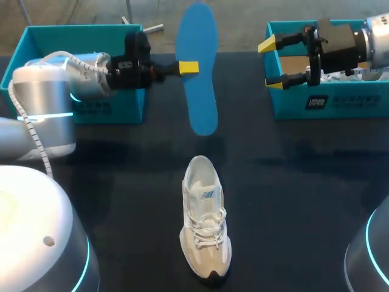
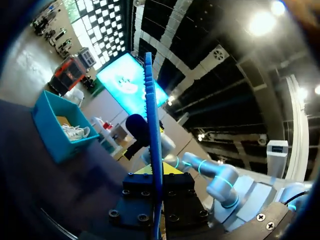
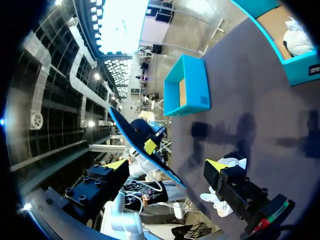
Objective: Take the shoe out of the shoebox, open the shoe tongue, remove and reinsert the insole, then place the shoe into the shoebox
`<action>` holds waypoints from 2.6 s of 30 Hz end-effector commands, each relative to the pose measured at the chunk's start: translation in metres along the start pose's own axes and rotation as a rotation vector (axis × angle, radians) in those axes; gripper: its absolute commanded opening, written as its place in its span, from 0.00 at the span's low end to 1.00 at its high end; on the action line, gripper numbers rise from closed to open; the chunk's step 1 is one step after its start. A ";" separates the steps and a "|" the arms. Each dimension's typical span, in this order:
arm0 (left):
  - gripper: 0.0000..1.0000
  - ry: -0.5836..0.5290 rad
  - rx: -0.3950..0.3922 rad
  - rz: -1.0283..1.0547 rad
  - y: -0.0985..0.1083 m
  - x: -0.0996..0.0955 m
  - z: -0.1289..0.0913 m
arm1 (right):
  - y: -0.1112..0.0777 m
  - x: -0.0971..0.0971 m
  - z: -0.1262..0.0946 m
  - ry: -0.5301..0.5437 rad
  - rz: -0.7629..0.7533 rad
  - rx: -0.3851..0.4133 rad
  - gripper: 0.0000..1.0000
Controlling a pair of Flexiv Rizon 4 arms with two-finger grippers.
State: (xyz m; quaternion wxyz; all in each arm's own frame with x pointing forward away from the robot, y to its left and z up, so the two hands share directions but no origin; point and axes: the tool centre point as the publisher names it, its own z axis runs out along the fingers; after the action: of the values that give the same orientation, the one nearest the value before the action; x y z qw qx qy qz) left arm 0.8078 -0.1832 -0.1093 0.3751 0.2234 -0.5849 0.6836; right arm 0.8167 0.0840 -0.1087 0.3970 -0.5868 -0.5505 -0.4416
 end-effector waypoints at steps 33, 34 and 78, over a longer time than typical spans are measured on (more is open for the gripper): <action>0.00 -0.063 0.192 -0.741 0.015 -0.027 0.003 | 0.000 0.000 0.001 -0.005 0.002 0.000 1.00; 0.00 -0.068 0.192 -0.741 0.016 -0.029 0.003 | 0.000 0.000 0.001 -0.005 0.002 0.000 1.00; 0.00 -0.109 0.147 -0.633 0.019 -0.042 0.004 | 0.010 0.104 0.019 -1.069 -0.074 0.032 1.00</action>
State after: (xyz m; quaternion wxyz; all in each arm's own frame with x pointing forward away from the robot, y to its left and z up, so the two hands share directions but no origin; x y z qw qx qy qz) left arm 0.8192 -0.1989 -0.1521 0.5200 0.4561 -0.4539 0.5617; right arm 0.8203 0.1147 -0.0258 0.2606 -0.6448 -0.6492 -0.3081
